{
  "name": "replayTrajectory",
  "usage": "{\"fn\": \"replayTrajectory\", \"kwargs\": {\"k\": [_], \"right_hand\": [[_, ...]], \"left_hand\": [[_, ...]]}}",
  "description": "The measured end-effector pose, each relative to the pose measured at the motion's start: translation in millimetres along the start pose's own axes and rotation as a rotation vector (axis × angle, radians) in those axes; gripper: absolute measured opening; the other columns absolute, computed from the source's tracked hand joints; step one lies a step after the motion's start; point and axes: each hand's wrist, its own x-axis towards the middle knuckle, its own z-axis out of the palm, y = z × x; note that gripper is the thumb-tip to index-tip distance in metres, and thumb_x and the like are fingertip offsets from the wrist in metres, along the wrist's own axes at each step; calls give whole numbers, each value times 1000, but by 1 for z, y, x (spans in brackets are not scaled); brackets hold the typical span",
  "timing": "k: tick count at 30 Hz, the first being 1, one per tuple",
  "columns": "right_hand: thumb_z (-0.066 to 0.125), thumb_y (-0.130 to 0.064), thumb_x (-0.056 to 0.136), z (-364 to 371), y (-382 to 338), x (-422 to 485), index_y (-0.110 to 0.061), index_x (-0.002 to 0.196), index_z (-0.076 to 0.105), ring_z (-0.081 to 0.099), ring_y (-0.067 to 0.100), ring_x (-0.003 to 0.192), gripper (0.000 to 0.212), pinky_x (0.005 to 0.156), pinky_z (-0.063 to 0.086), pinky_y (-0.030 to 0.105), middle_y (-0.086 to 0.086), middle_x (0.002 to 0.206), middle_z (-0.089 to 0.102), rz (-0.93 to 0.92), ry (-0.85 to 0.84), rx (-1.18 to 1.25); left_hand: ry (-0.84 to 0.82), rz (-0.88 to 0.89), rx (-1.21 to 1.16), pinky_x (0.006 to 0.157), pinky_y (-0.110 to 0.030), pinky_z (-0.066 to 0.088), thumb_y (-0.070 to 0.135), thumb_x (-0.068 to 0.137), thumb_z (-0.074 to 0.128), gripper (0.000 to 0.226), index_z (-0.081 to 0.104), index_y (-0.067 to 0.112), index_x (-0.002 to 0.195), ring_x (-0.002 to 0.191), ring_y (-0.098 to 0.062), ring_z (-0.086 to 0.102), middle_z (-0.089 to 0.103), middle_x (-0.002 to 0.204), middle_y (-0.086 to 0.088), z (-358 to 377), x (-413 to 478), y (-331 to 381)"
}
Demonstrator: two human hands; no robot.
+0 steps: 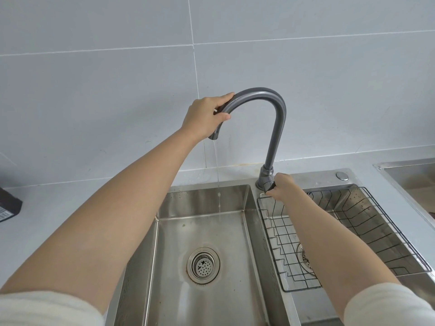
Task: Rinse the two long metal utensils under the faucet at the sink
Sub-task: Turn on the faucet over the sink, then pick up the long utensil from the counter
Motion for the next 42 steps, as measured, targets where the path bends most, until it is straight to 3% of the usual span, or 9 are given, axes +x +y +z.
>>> {"fn": "replayTrajectory", "kwargs": {"k": [8,11,13,15,16,18,26,37,42], "right_hand": [[29,-10,98,0,3,4,-12,68,35,35,14,57,31,59,40,27,7,77,38,-158,-18,-238],[35,-23,98,4,3,-6,1,103,44,44,22,67,26,52,32,27,11,88,42,-206,89,-389],[37,-23,97,4,3,-9,7,128,35,48,35,105,44,76,43,35,20,117,43,-331,119,-567],[35,-23,98,4,6,-18,8,143,14,20,35,139,59,112,25,42,23,149,18,-494,80,-794],[33,-27,99,4,8,-25,7,147,2,5,32,145,66,119,12,41,22,155,3,-565,57,-880],[29,-33,100,6,9,-38,3,147,-12,-10,28,146,71,120,0,38,18,157,-13,-672,29,-1044],[18,-46,99,34,25,-89,-4,145,-23,-21,26,144,74,118,-7,40,12,154,-27,-917,-24,-1572],[13,-49,97,104,81,-139,-5,145,-22,-20,25,144,74,118,-7,42,11,155,-25,-1152,-192,-1742],[15,-46,99,145,122,-156,-7,146,-20,-19,25,145,71,119,-7,40,10,156,-23,-1232,-394,-1791]], "left_hand": [[6,41,79,102,-35,44,15,90,55,48,44,26,135,110,-27,59,63,124,-7,2,-3,-2],[25,104,172,98,-36,44,19,94,48,45,39,20,138,109,-30,58,62,123,-11,2,-11,-3],[45,135,213,96,-36,44,21,95,45,44,37,16,139,111,-29,56,61,123,-11,4,-19,-8],[58,171,250,101,-37,41,22,96,43,46,34,13,140,122,-28,49,53,134,-9,6,-30,-17],[58,184,280,107,-38,37,22,96,43,47,32,12,141,128,-27,44,47,141,-9,7,-37,-24],[65,197,364,114,-39,27,24,96,43,51,28,10,143,139,-26,31,33,151,-12,8,-51,-38],[-70,-66,699,118,-47,-4,43,97,26,61,-4,23,147,146,-22,-9,-9,158,-4,9,-129,-99],[-82,-424,712,117,-47,-9,48,96,19,65,-13,20,145,145,-21,-16,-16,157,-5,-26,-238,-174],[10,-542,696,118,-47,9,33,98,33,60,9,9,146,146,-26,7,9,157,-12,-42,-290,-206]]}}
